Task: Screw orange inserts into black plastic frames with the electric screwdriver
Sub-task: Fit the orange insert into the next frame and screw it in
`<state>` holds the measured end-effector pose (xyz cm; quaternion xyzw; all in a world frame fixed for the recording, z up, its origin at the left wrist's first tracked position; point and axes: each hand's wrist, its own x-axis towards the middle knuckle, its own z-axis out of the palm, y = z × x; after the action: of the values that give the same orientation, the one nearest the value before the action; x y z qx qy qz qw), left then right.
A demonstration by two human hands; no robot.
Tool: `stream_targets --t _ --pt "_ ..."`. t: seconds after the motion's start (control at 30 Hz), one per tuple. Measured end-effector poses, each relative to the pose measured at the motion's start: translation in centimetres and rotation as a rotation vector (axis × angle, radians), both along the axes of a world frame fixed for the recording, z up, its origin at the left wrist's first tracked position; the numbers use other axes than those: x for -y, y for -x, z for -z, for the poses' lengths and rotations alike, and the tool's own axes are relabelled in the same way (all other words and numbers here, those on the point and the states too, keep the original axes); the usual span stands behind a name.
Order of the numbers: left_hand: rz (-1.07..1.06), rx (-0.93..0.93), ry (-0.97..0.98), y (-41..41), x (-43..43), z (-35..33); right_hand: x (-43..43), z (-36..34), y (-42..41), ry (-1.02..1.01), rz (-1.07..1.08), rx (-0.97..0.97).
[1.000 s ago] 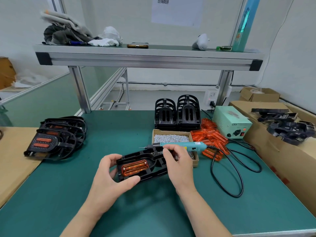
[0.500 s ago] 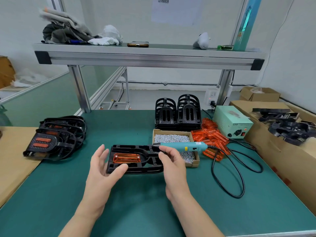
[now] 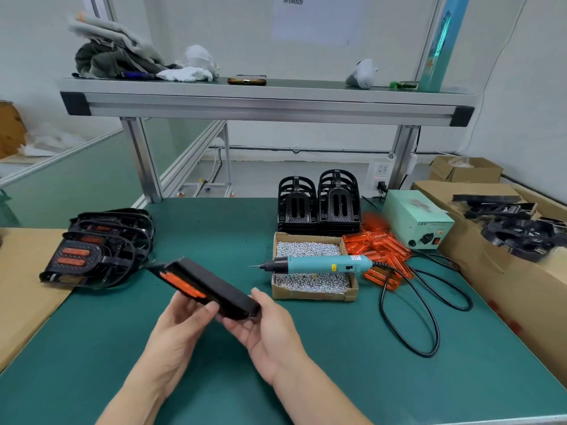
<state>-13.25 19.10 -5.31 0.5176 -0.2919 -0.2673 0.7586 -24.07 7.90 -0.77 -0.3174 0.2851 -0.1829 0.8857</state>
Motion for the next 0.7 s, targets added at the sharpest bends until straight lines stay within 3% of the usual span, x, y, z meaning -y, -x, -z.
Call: stream_targets --t 0.27,0.7 --pt "-0.134 0.009 -0.054 -1.1 -0.2 0.7 0.7 1.0 -1.4 0.061 -0.084 -0.027" --pt "-0.452 -0.183 -0.194 -1.9 0.6 0.6 0.2 3.0 -2.8 0.463 -0.049 -0.107"
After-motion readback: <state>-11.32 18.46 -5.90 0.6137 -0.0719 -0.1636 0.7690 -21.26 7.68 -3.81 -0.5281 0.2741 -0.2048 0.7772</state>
